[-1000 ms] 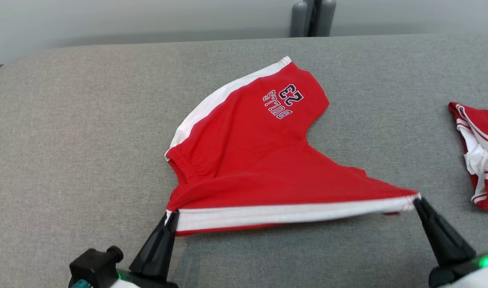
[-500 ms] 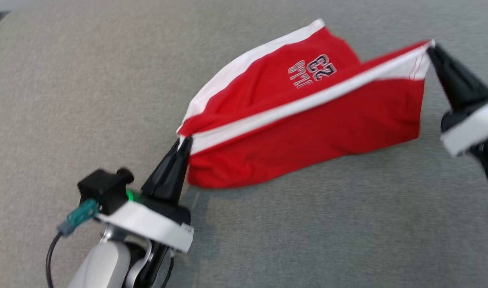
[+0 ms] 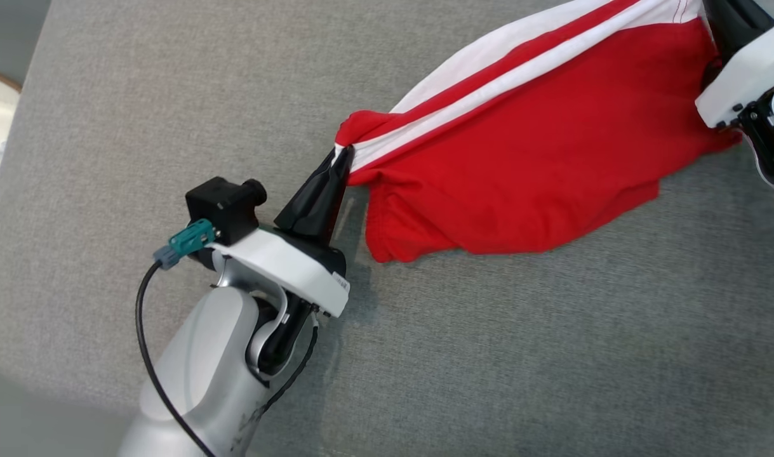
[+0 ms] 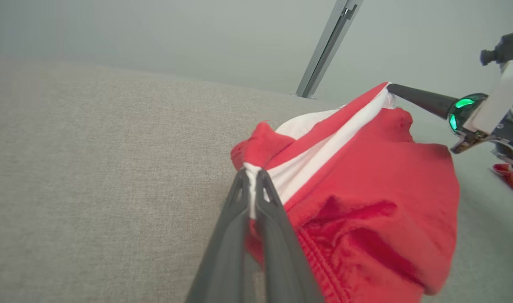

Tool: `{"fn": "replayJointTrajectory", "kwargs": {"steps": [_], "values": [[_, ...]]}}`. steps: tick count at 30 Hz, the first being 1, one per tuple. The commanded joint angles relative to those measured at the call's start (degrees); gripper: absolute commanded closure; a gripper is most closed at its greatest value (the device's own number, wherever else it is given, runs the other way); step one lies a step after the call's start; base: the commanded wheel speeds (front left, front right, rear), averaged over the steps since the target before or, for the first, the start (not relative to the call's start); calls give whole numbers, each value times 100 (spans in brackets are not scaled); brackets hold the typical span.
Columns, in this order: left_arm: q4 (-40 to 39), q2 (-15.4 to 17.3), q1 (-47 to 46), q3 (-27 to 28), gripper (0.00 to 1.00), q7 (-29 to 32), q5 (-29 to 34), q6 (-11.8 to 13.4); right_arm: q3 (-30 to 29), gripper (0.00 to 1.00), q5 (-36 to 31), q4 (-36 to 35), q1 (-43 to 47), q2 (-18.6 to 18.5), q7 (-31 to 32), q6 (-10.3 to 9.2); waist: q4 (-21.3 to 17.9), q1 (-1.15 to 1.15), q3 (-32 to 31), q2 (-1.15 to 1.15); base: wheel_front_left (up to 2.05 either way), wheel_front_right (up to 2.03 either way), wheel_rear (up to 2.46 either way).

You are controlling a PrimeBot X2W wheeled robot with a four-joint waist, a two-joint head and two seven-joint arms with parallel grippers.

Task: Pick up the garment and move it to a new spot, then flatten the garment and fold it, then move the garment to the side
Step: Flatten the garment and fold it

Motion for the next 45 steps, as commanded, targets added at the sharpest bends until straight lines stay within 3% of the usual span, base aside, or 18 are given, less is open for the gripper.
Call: {"fn": "replayJointTrajectory", "kwargs": {"steps": [1,6,7,8,9,13,18,24,32,45], "values": [[106,16,-147,-1,100,-58,-32,-21,42,100,-20,147,-133,9,-114,-5,92,0,78,0,0,0,0],[638,-75,-483,-252,100,-232,-173,-100,406,100,7,896,-463,188,-512,-5,147,0,101,0,0,0,0],[724,-79,-536,-290,78,-280,-204,-111,480,72,32,995,-501,222,-585,-5,146,0,99,0,0,0,0],[802,-83,-581,-319,46,-323,-244,-124,537,10,48,1087,-537,249,-683,-5,136,0,92,0,0,0,0],[868,-94,-613,-340,0,-370,-274,-120,616,0,79,1136,-551,277,-768,-4,119,0,83,0,0,0,0],[1061,-102,-623,-269,0,-605,-330,-110,818,0,197,1244,-440,363,-1279,-4,-31,0,-40,0,0,0,0],[859,75,-311,157,0,-781,-95,148,761,0,21,941,-98,371,-1582,-4,-374,0,-258,0,0,0,0],[-259,239,295,1096,0,-791,674,457,-408,0,-1047,-540,903,360,-1565,-3,-744,0,-484,0,0,0,0],[-858,281,1118,1778,0,-793,1400,388,-1577,0,-2109,-2111,2695,809,-1568,-4,-1116,0,-1027,0,0,0,0],[-955,202,2111,2064,0,-794,1705,482,-2172,0,-2472,-2949,4486,1134,-1568,-4,-1321,0,-1715,0,0,0,0]]}}
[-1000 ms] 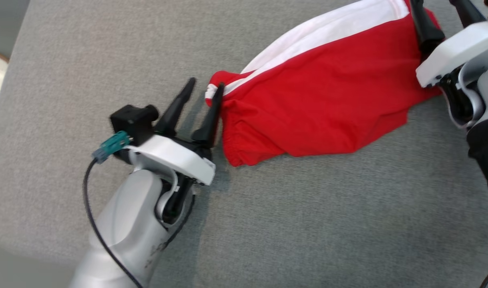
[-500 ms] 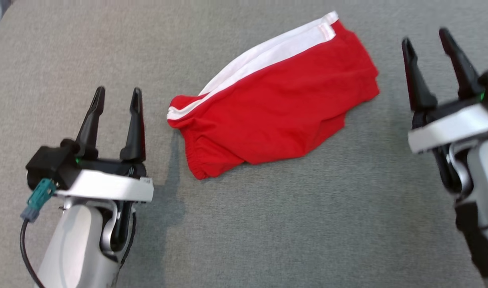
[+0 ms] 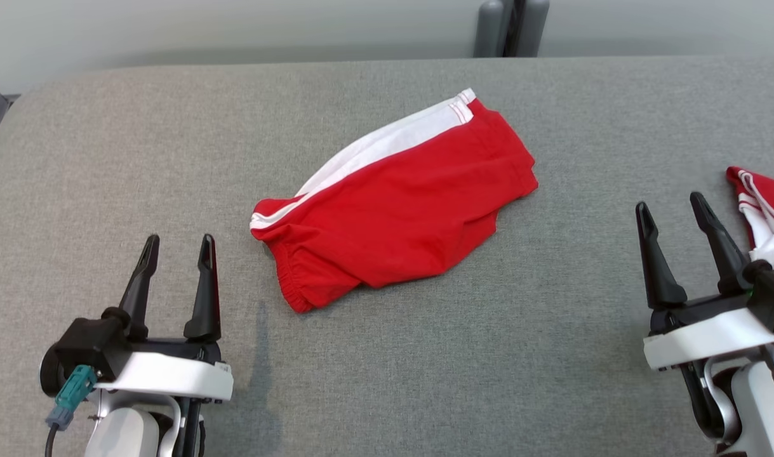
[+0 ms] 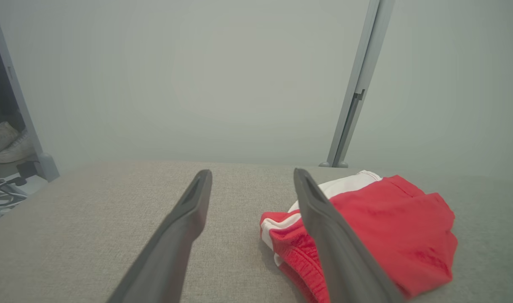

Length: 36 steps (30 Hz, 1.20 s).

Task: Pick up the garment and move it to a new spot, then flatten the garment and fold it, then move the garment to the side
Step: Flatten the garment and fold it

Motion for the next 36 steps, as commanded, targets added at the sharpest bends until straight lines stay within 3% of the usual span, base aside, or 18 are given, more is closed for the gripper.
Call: {"fn": "replayJointTrajectory", "kwargs": {"steps": [1,12,16,25,36], "values": [[-1,10,90,28,0,-21,43,32,-50,0,-26,-59,131,14,-8,-2,-41,0,-120,0,0,0,0],[141,-18,182,-31,0,-21,54,34,-188,0,6,-72,399,52,-8,-2,-24,0,-287,0,0,0,0],[148,-26,39,-102,0,-16,37,0,-280,0,84,125,94,-92,-8,-2,83,0,-233,0,0,0,0],[170,-140,-352,-367,0,-18,-37,-167,-128,0,151,1464,-1270,-519,149,-2,686,0,210,0,0,0,0],[199,-270,-688,-546,0,-20,-65,-277,1247,0,420,3293,-2634,-574,560,-2,1197,0,607,0,0,0,0]]}}
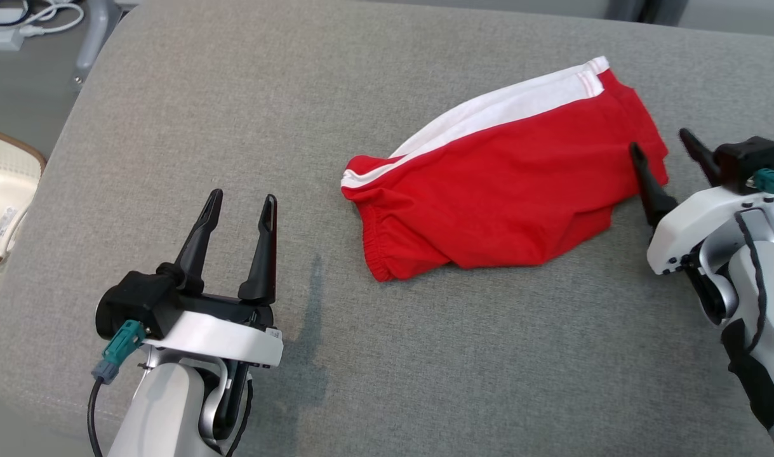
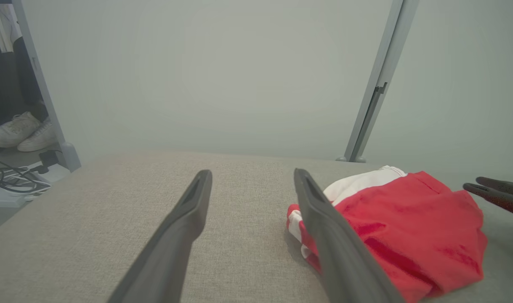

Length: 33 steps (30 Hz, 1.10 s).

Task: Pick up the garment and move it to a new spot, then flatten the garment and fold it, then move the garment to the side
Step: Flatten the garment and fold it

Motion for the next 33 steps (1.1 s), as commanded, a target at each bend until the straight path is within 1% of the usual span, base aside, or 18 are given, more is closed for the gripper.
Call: {"fn": "replayJointTrajectory", "kwargs": {"steps": [1,4,7,10,14,15,16,17,18,23,27,30,33], "values": [[0,12,-104,4,0,-20,-34,-19,88,0,65,137,-91,-37,35,-2,88,0,87,0,0,0,0],[9,-4,-131,-6,0,-20,-24,-24,362,0,188,569,-349,-56,98,-2,127,0,136,0,0,0,0],[18,-18,-175,-24,0,-21,-9,-46,406,0,235,977,-561,-76,12,-2,148,0,172,0,0,0,0],[31,-24,-191,-39,0,-21,-3,-62,460,0,281,1354,-715,-2,9,-2,150,0,196,0,0,0,0],[52,-32,-200,-65,0,-21,-13,-72,551,0,463,1848,-827,152,313,-2,142,0,214,0,0,0,0],[57,-32,-203,-69,0,-21,-15,-77,600,47,500,1942,-813,188,409,-2,138,0,215,0,0,0,0],[62,-34,-205,-73,0,-21,-17,-80,622,62,574,1946,-817,234,352,-1,132,0,219,0,0,0,0],[60,-35,-211,-72,0,-21,-21,-82,645,94,664,1962,-812,280,350,-1,125,0,224,0,0,0,0],[56,-36,-212,-62,0,-21,-23,-76,700,100,723,1968,-787,321,365,-1,108,0,229,0,0,0,0],[32,-38,-138,-6,0,-21,10,-51,832,100,1078,1795,-601,389,-160,-2,-46,0,187,0,0,0,0],[44,-34,-55,9,0,-21,68,-58,734,100,1362,1442,-236,416,-510,-2,-213,0,75,0,0,0,0],[40,-34,6,38,0,-21,102,-57,629,100,1503,960,237,416,-560,-2,-368,0,-35,0,0,0,0],[47,-34,95,81,0,-21,127,-53,246,100,1486,146,871,405,-561,-2,-532,0,-160,0,0,0,0]]}}
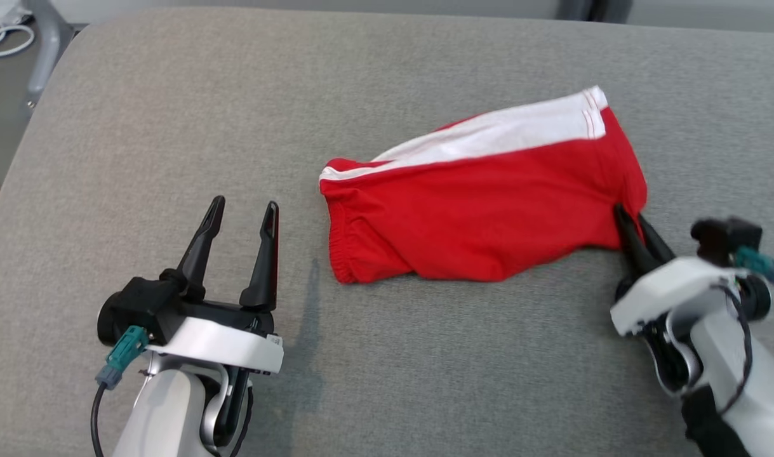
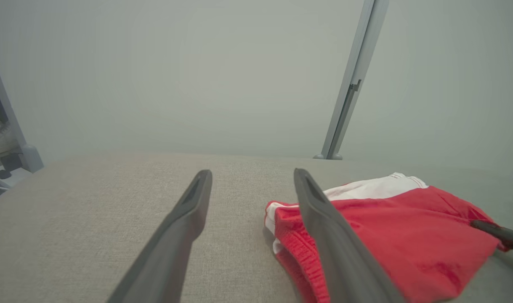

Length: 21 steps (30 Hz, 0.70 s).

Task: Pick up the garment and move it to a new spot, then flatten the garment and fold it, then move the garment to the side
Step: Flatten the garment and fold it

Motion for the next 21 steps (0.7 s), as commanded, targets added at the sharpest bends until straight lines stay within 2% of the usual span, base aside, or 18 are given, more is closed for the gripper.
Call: {"fn": "replayJointTrajectory", "kwargs": {"steps": [1,8,14,21], "values": [[-6,25,75,45,0,-21,30,10,-193,100,-55,-328,383,-12,-4,-3,-166,0,-144,0,0,0,0],[-10,43,287,77,0,-21,69,-2,-1435,100,-500,-1976,2083,418,-6,-3,-415,0,-379,0,0,0,0],[-32,90,380,114,0,-21,38,17,-1835,100,-783,-2363,2519,675,-7,-3,-566,0,-416,0,0,0,0],[-19,104,364,55,0,1,6,32,-2131,100,-1017,-2180,2464,781,-7,-3,-588,0,-440,0,0,0,0]]}}
